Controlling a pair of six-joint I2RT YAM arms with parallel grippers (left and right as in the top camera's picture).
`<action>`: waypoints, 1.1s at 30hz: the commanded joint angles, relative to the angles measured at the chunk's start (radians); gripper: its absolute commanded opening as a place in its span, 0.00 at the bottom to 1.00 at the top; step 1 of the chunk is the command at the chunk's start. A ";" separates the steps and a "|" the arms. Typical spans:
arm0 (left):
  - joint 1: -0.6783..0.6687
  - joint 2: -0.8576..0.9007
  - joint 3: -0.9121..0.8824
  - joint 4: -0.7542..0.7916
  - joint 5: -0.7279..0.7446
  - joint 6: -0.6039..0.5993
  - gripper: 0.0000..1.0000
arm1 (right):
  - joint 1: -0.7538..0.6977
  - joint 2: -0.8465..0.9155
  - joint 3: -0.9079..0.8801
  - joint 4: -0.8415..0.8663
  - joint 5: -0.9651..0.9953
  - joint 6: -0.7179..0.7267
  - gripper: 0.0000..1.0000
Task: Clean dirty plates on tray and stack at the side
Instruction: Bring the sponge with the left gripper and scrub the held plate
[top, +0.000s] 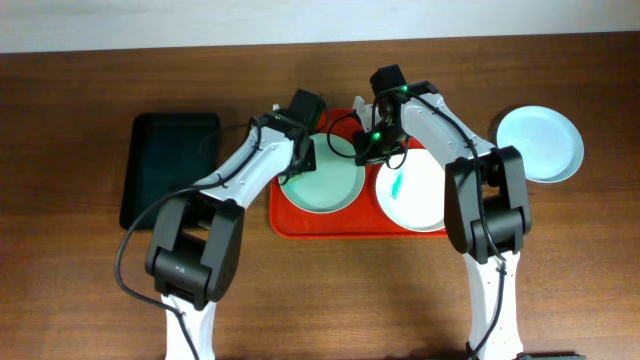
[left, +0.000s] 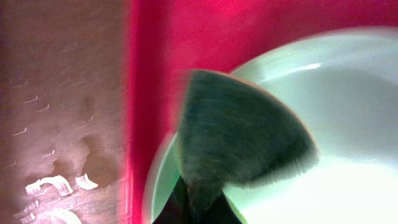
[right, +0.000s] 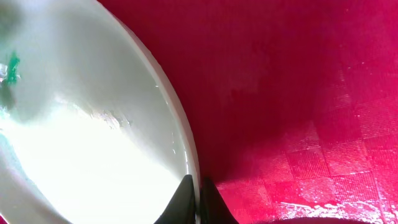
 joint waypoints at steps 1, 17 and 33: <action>0.008 -0.001 0.015 0.079 0.404 0.042 0.00 | 0.007 0.010 -0.019 -0.006 0.054 -0.002 0.04; 0.058 0.008 -0.180 0.257 -0.276 0.042 0.00 | 0.007 0.010 -0.019 -0.003 0.054 -0.002 0.04; 0.053 -0.026 -0.147 0.318 0.285 -0.019 0.00 | 0.007 0.010 -0.019 0.005 0.054 -0.001 0.04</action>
